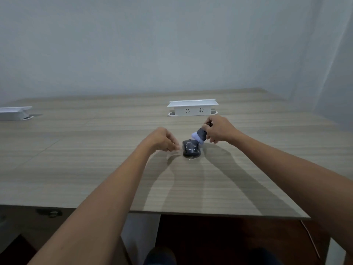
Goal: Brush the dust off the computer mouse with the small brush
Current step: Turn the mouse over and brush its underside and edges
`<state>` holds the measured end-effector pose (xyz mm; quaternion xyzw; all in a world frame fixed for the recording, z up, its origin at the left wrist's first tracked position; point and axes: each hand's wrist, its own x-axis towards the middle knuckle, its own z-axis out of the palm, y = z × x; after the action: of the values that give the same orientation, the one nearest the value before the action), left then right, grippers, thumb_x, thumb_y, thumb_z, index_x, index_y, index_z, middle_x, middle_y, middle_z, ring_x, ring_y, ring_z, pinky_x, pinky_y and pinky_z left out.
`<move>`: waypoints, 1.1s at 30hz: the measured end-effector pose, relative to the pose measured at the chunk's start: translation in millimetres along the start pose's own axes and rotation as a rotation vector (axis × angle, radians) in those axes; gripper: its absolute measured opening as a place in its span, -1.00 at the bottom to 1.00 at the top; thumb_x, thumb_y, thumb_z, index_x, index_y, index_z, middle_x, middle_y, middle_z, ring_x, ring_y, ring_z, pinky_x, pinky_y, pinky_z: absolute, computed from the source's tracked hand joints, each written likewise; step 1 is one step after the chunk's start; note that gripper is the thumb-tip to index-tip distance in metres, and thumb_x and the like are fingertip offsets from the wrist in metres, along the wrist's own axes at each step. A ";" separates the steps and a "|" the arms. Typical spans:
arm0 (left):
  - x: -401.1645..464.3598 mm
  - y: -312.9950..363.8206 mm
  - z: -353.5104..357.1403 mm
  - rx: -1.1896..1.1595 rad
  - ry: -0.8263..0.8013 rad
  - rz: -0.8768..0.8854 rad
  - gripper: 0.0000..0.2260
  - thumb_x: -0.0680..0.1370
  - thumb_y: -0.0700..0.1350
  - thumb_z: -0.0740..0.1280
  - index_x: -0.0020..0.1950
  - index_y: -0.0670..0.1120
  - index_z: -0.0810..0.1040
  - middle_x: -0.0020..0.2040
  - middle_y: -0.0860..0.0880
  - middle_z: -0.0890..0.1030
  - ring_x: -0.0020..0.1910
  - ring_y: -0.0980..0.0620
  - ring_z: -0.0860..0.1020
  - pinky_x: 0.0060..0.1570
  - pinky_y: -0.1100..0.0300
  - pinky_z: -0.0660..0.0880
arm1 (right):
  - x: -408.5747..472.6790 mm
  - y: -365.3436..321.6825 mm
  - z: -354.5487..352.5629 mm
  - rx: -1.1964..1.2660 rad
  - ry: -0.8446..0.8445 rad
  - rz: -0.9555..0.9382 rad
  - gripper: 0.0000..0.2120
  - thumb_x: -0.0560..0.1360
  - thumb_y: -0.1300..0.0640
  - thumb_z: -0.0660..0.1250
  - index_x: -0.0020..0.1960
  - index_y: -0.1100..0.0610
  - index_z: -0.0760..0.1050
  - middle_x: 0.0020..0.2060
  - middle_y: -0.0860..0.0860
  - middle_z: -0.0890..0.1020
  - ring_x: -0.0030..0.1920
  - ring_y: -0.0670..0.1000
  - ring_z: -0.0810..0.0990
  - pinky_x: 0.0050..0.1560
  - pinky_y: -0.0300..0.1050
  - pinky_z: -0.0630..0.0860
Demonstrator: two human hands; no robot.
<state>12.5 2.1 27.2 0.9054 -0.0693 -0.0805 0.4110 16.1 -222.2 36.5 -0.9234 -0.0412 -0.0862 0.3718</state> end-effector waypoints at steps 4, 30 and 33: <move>15.3 4.8 -5.3 0.206 -0.046 0.067 -0.59 0.40 -0.21 0.58 0.23 -0.16 0.61 0.02 -0.06 0.61 0.04 -0.04 0.58 0.16 0.04 0.55 | -0.1 0.6 -2.3 -0.043 0.025 0.012 -0.81 0.60 0.24 0.23 0.01 0.34 0.56 -0.19 0.26 0.70 -0.46 0.03 0.58 -0.52 -0.20 0.52; 22.0 -26.7 -12.0 0.123 -0.218 0.186 -0.26 0.41 -0.20 0.58 0.53 -0.15 0.36 0.40 -0.11 0.55 0.33 0.03 0.54 0.21 0.35 0.45 | 10.0 -22.9 21.5 0.088 -0.084 0.010 -0.81 0.64 0.18 0.26 0.03 0.31 0.55 -0.32 0.15 0.67 -0.46 0.00 0.59 -0.46 -0.22 0.50; 21.2 -28.0 -10.2 0.121 -0.186 0.179 -0.25 0.40 -0.17 0.59 0.53 -0.17 0.35 0.39 -0.14 0.56 0.36 -0.04 0.54 0.39 0.11 0.44 | 9.1 -29.0 14.8 0.087 -0.010 -0.023 -0.81 0.59 0.23 0.28 -0.17 0.26 0.55 -0.33 0.19 0.68 -0.49 0.00 0.58 -0.50 -0.22 0.49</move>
<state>37.0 23.9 10.8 0.9075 -0.1923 -0.1230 0.3527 22.8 -190.9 47.5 -0.9062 -0.0574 -0.0838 0.4105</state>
